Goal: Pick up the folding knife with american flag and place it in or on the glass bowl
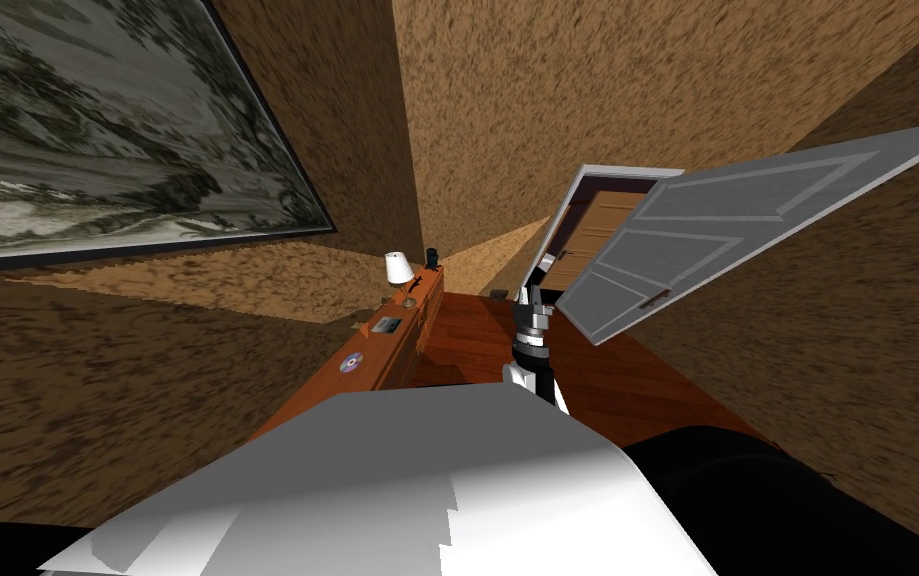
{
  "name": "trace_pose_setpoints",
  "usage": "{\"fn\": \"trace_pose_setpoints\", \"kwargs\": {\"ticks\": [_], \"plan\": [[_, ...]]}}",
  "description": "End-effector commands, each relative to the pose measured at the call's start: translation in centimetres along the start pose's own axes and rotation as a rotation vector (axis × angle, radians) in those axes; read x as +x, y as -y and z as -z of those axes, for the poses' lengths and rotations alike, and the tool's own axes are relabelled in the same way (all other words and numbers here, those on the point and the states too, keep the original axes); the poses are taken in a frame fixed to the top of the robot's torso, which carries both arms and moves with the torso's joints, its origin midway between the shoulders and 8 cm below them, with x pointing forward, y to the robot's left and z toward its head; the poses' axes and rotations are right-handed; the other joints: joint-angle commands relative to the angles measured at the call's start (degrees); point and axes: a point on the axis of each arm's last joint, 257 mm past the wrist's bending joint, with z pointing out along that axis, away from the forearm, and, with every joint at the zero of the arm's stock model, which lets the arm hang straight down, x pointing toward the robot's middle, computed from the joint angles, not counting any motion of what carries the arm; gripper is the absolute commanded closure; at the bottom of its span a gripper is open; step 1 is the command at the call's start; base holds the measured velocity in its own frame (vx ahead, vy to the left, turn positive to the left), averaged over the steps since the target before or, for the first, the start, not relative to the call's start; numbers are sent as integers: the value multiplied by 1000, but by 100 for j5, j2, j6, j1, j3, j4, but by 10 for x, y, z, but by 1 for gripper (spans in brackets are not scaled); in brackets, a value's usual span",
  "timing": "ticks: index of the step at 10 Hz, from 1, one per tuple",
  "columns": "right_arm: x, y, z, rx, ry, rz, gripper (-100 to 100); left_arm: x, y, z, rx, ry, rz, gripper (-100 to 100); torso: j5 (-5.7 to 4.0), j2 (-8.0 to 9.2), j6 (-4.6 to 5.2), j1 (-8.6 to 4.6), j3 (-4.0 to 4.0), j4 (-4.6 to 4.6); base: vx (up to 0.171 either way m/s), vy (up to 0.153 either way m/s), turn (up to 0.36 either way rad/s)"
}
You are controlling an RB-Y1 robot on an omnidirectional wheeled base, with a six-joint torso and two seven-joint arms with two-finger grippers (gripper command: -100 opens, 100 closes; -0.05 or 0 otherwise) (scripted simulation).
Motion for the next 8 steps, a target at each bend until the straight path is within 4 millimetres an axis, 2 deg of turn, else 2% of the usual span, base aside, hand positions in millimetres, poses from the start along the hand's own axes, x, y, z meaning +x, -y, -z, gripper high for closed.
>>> {"fn": "trace_pose_setpoints", "kwargs": {"ticks": [1, 2, 5, 6, 7, 8], "plan": [[0, 0, 0, 0, 0, 0, 0, -4, 2, 0, 7, 19, 19, -100, 0, 0, 0, 0, 0, 0, 7, 4, -5], [0, 0, 0, 0, 0, 0, 0, -12, -12, 10, -18, 9, -33, -100, 0, -3, 0, 0, -2, -1, -45, -28, -184], [0, 0, 0, 0, 0, 0, 0, 2, 5, 1, 25, 7, 28, -100, -1, 11, -3, -5, 6, 2, -32, -11, -26], [0, 0, 0, 0, 0, 0, 0, -1, 6, 1, 29, 21, 43, -100, 0, 5, -2, -2, 3, 1, 0, 0, 0], [0, 0, 0, 0, 0, 0, 0, -9, -10, 14, -4, 10, -11, -100, 0, 1, 0, -1, 0, 0, -52, -27, -175], [0, 0, 0, 0, 0, 0, 0, 0, -4, 11, 10, -1, 6, -100, -3, 10, 7, -8, 5, 2, -62, -28, -118]]}}
